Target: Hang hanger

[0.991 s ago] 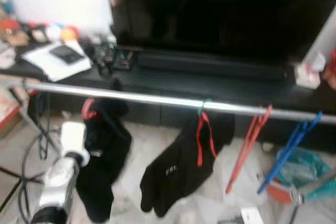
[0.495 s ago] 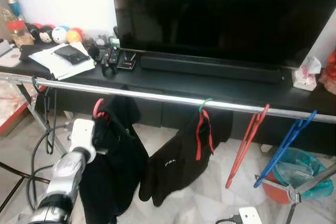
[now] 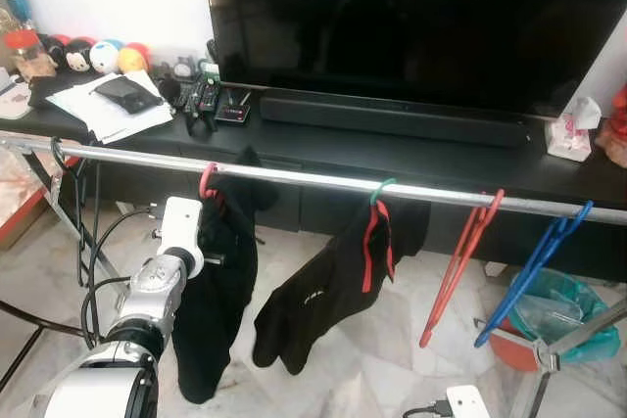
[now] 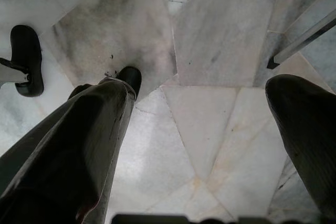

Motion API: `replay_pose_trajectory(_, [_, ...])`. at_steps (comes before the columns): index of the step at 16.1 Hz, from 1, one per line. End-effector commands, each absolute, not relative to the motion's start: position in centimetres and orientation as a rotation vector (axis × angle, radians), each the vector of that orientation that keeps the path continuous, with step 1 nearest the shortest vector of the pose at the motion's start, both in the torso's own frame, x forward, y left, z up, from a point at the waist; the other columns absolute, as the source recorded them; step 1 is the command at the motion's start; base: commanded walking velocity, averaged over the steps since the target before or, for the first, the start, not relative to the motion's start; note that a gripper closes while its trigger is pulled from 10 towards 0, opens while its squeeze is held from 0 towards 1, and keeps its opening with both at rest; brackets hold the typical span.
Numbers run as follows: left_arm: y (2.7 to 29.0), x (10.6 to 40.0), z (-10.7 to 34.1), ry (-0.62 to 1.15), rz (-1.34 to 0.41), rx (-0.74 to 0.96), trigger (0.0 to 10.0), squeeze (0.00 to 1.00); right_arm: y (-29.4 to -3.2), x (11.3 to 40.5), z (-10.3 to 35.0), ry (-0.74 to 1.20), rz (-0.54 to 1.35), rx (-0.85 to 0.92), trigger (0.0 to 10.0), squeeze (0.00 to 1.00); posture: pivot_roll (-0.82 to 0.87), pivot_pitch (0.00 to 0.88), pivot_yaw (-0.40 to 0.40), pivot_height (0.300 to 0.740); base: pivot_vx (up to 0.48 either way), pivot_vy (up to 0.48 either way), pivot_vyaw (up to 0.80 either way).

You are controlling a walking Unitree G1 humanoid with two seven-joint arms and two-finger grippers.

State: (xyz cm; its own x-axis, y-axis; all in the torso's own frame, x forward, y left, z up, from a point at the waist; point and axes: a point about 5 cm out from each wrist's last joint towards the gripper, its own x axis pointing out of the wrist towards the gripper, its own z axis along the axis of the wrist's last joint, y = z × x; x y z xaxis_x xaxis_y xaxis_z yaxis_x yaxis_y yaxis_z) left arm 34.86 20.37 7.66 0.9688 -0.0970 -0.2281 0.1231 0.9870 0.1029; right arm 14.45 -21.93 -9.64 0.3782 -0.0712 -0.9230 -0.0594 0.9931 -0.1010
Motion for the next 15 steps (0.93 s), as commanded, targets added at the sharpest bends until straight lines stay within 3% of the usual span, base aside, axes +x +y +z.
replay_pose_trajectory(1, [19.8, 35.9, 9.1, 0.173, -0.105, 0.136, 10.0, 0.00, -22.3, 14.6, -9.5, 1.177, -0.009, -0.133, 10.0, 0.00, 0.07, 0.000, -0.048, 0.732, 0.000, 0.000, 0.00])
replay_pose_trajectory(8, [18.6, 37.4, 10.4, 0.205, -0.035, 0.138, 10.0, 0.00, -22.5, 14.8, -9.4, 1.174, -0.005, -0.141, 10.0, 0.00, 0.07, 0.000, -0.067, 0.732, 0.000, 0.000, 0.00])
replay_pose_trajectory(15, [20.0, 37.6, 10.4, 0.287, 0.098, 0.132, 10.0, 0.00, -22.6, 14.8, -9.4, 1.174, -0.002, -0.141, 10.0, 0.00, 0.06, 0.000, -0.075, 0.732, 0.000, 0.000, 0.00])
